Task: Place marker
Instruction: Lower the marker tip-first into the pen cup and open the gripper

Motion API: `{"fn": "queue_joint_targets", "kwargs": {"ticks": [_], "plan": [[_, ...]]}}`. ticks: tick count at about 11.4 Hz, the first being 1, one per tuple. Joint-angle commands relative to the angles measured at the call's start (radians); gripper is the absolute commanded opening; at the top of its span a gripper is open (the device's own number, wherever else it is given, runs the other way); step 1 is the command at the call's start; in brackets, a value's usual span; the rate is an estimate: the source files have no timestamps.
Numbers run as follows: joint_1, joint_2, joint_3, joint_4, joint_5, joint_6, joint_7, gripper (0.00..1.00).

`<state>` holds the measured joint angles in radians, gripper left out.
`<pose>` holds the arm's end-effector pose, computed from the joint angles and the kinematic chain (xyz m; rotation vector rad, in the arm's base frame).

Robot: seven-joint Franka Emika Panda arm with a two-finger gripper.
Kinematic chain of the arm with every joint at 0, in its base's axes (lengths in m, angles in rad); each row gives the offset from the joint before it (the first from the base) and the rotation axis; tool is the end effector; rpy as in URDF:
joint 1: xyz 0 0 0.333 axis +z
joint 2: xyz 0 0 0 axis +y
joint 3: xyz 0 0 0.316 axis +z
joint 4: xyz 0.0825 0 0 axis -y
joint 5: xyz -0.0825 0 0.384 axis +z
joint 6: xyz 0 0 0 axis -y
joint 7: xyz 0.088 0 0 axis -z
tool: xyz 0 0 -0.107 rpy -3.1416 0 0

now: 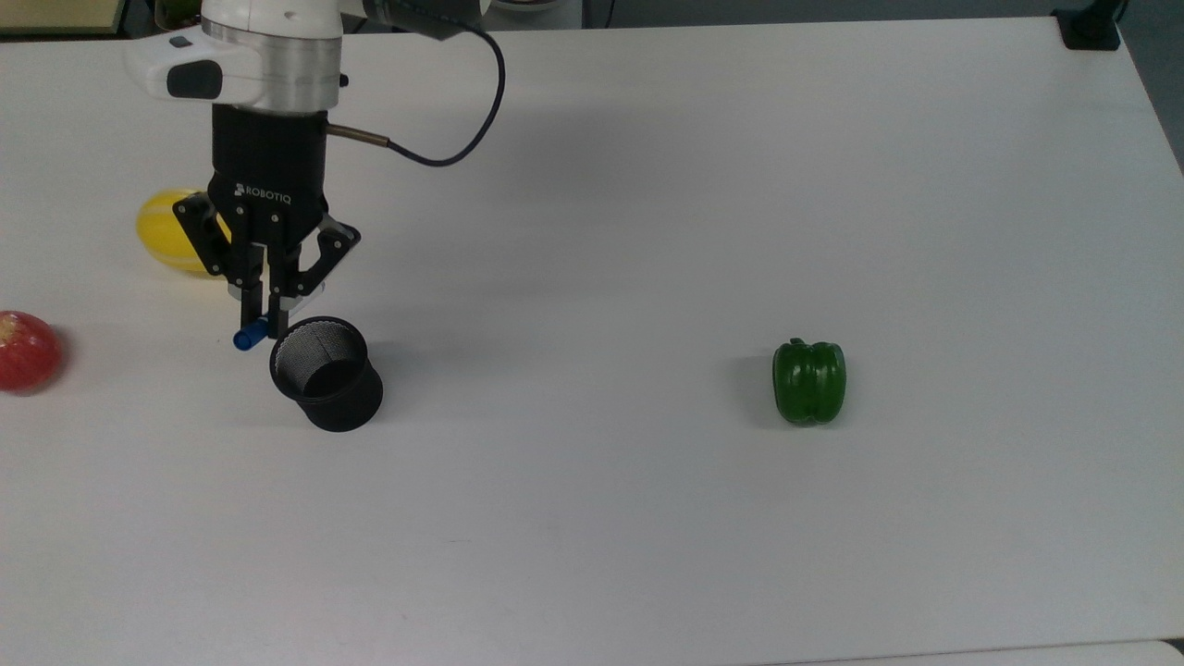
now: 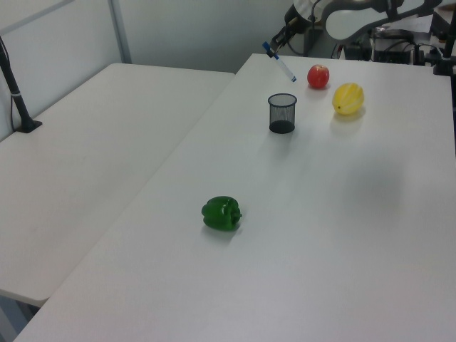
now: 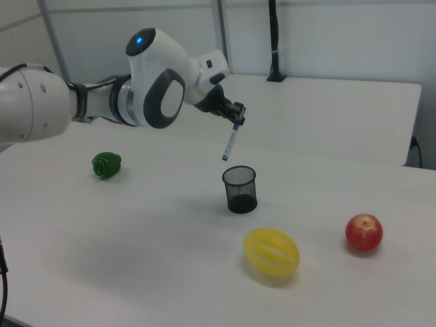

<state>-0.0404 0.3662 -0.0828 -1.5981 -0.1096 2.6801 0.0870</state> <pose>0.7089 -0.0753 0.5049 2.8278 -0.1610 1.0565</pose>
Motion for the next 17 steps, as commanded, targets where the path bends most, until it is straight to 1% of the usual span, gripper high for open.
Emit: {"fn": "queue_joint_targets", "kwargs": {"ticks": [1,6,10,11,12,14,17], "plan": [[-0.006,0.043,-0.006,-0.040,-0.022,0.142,-0.001,0.13],[-0.012,0.118,-0.006,-0.042,-0.021,0.178,0.002,0.13],[-0.012,0.126,-0.006,-0.043,-0.021,0.178,0.007,0.15],[-0.012,0.126,-0.006,-0.043,-0.021,0.178,0.008,0.18],[-0.012,0.126,-0.006,-0.043,-0.021,0.178,0.008,0.24],[-0.012,0.126,-0.006,-0.043,-0.021,0.176,0.010,1.00],[-0.010,0.126,-0.006,-0.045,-0.021,0.176,0.010,1.00]]}}
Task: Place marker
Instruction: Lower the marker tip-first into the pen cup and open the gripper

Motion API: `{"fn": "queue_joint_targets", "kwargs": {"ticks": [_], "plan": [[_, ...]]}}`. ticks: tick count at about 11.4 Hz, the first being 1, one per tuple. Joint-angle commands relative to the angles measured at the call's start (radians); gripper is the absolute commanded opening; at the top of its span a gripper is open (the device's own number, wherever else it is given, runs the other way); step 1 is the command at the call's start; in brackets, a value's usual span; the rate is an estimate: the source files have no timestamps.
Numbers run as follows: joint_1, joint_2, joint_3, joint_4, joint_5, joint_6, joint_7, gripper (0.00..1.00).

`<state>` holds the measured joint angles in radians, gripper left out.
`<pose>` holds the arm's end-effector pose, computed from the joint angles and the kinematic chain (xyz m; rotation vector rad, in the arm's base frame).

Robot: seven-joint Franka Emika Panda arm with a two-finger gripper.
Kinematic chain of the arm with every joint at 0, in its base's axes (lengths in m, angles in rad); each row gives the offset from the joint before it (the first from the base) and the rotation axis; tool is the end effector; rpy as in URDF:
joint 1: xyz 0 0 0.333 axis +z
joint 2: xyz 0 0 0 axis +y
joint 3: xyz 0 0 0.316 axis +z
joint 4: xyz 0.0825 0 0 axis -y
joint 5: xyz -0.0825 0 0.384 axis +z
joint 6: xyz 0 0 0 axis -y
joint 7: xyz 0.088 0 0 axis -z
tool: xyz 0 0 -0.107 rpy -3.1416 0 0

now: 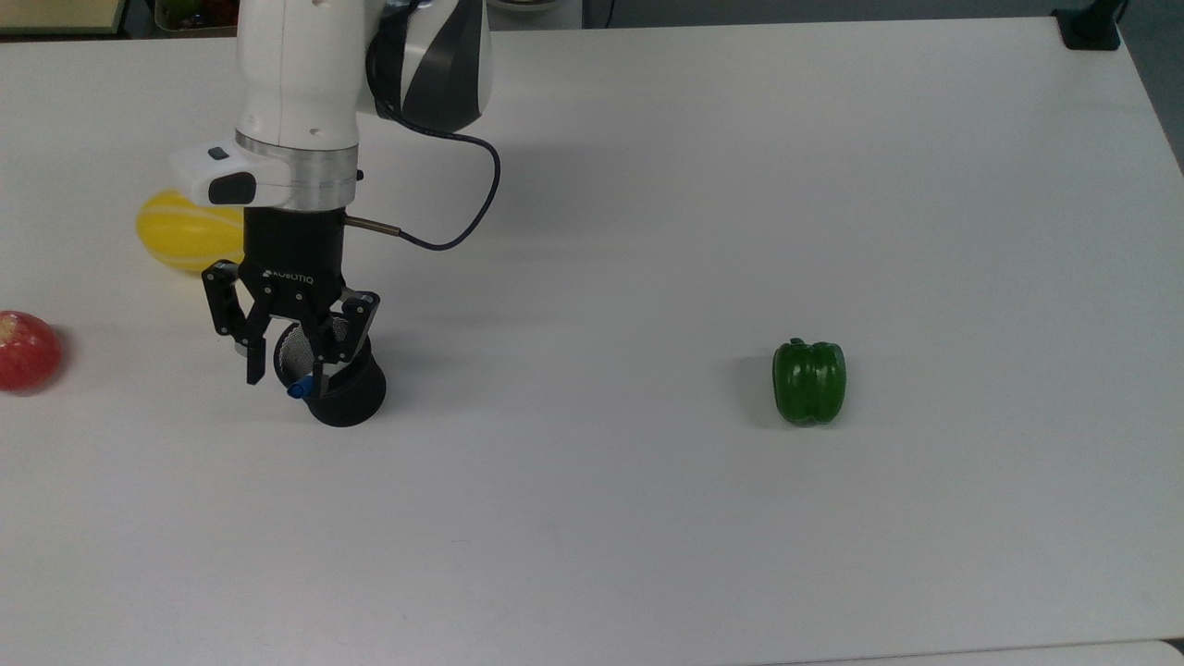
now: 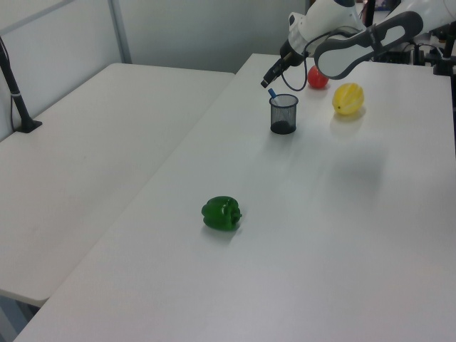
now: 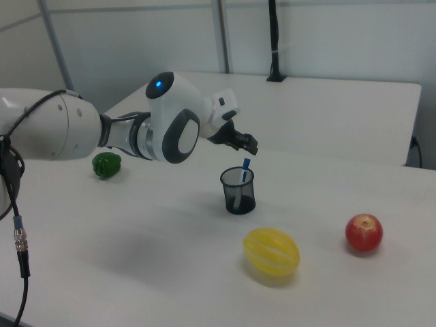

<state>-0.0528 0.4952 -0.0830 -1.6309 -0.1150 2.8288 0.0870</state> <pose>0.7239 -0.0825 0.4152 2.8336 -0.1445 1.0355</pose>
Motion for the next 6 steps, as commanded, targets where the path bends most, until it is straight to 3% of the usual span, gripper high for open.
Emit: {"fn": "queue_joint_targets", "kwargs": {"ticks": [1,6], "plan": [[0.002,-0.003,-0.006,-0.012,-0.015,0.027,0.010,1.00],[0.030,-0.026,0.000,-0.006,-0.015,-0.002,0.010,1.00]]}}
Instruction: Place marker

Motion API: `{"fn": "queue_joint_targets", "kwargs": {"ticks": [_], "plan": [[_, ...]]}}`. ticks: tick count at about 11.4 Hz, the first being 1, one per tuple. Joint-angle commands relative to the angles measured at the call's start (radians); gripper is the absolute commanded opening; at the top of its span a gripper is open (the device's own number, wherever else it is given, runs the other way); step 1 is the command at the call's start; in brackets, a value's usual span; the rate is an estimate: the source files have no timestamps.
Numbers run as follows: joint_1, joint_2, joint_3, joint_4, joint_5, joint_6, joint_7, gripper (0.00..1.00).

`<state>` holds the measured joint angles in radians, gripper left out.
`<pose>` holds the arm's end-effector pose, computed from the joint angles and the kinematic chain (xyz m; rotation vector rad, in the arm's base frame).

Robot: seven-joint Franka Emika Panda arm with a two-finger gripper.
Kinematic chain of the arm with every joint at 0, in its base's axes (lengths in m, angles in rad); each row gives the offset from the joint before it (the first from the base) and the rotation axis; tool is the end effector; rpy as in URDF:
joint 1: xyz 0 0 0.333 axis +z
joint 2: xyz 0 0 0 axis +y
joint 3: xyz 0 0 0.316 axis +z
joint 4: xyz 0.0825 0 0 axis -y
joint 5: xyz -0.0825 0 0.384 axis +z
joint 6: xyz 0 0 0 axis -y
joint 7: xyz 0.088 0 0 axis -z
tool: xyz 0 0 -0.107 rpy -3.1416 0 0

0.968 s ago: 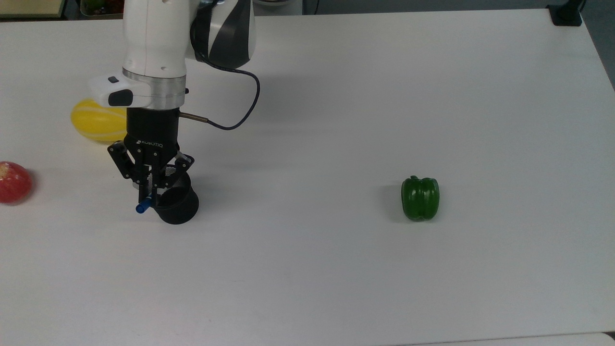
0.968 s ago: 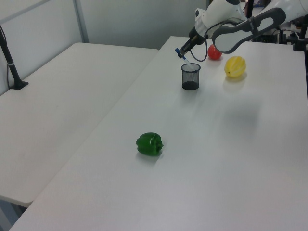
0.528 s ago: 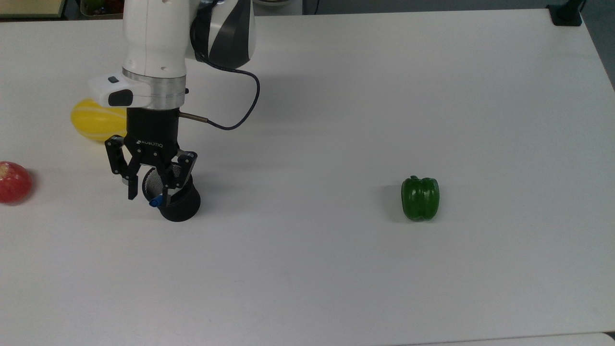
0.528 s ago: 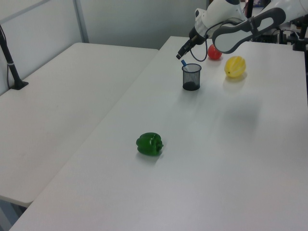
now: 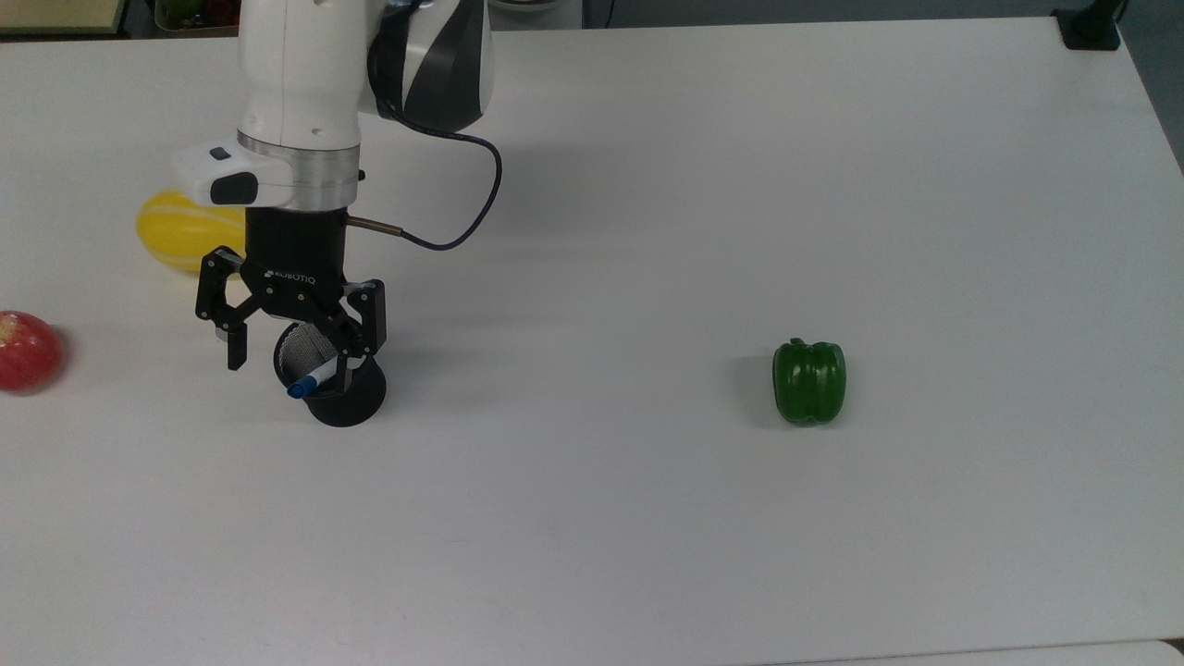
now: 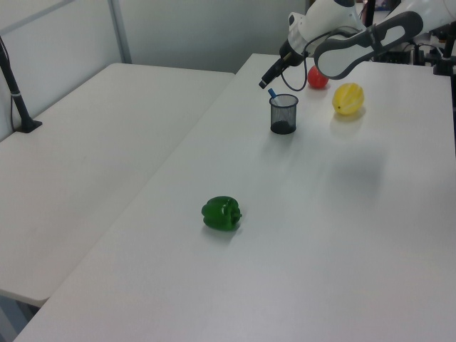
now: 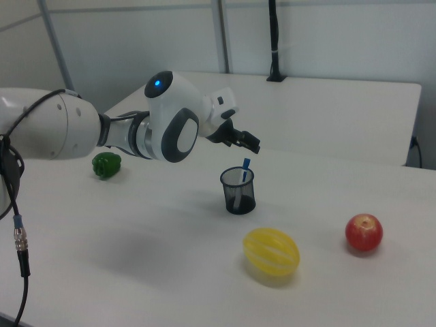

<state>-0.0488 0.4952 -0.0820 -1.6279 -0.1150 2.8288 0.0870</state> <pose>0.7248 -0.0790 0.4167 2.8341 -0.1378 1.0408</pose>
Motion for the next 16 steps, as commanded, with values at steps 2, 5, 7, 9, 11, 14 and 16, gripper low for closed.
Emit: {"fn": "queue_joint_targets", "kwargs": {"ticks": [2,5,7,9,11,14,16], "plan": [[0.070,-0.075,0.004,-0.003,-0.017,-0.136,0.010,1.00],[0.131,-0.185,0.008,-0.004,-0.012,-0.395,0.010,1.00],[0.182,-0.262,0.008,-0.001,-0.009,-0.648,0.005,1.00],[0.214,-0.322,0.011,-0.001,-0.006,-0.814,0.000,1.00],[0.247,-0.386,0.011,-0.001,-0.002,-0.992,-0.016,1.00],[0.253,-0.451,0.011,0.000,0.003,-1.159,-0.024,1.00],[0.251,-0.478,0.011,0.000,0.005,-1.218,-0.024,1.00]]}}
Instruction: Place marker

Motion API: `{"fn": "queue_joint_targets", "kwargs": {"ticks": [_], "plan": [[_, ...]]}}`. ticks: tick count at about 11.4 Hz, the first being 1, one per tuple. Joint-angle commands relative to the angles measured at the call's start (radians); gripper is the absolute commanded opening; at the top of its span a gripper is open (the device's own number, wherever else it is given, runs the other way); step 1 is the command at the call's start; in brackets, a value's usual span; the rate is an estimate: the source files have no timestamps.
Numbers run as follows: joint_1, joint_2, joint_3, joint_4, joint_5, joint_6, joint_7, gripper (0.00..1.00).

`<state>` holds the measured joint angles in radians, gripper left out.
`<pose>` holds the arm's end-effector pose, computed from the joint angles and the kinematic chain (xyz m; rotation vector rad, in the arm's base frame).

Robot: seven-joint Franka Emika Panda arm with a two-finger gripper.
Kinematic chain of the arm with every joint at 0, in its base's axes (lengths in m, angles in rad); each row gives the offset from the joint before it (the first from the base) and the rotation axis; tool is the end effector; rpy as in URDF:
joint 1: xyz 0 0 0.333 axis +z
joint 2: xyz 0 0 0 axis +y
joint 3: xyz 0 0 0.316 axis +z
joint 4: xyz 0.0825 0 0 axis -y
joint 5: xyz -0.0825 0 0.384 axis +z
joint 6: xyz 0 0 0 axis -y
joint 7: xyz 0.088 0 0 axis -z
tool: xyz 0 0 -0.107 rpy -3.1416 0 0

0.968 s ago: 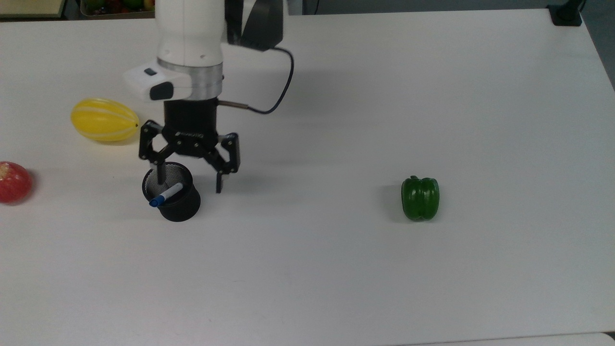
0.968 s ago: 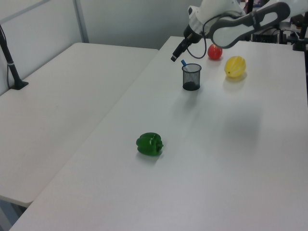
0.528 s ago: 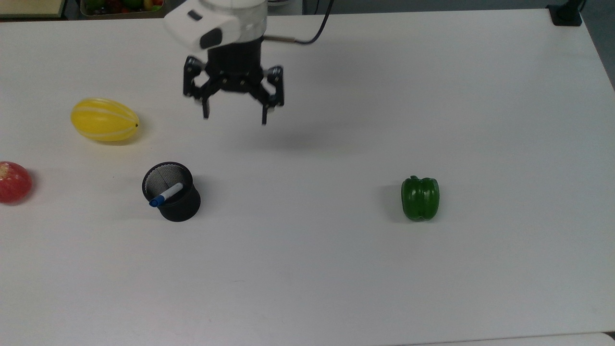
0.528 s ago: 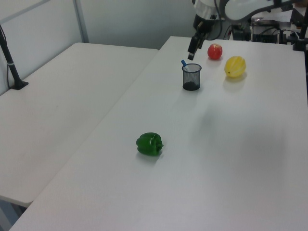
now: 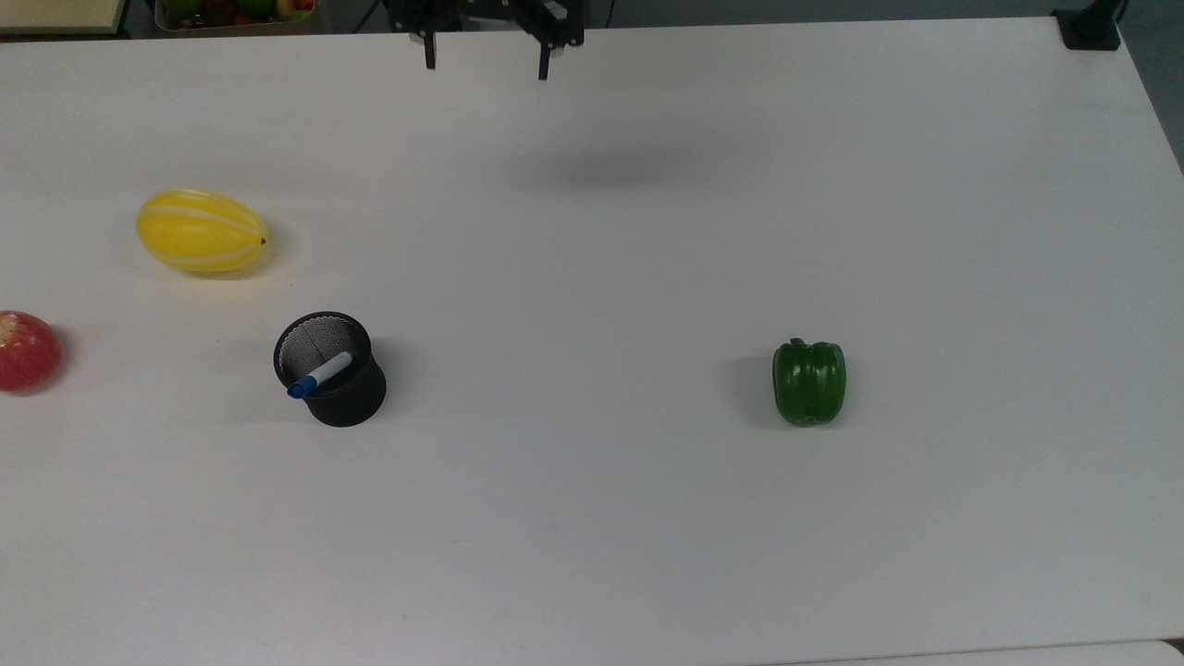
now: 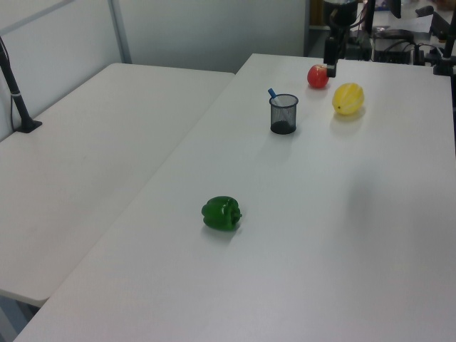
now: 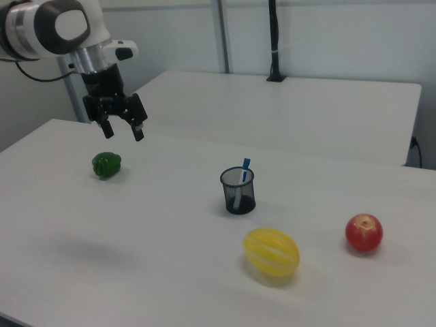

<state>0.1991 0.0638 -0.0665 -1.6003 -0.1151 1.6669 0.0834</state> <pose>0.5771 0.0668 0.5835 3.0223 0.0910 0.0238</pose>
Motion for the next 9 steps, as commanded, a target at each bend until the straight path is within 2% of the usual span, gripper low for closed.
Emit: {"fn": "queue_joint_targets", "kwargs": {"ticks": [1,9], "plan": [[0.000,-0.047,-0.006,-0.027,0.005,-0.053,-0.020,1.00],[-0.006,-0.047,-0.007,-0.017,0.026,-0.058,-0.008,1.00]]}}
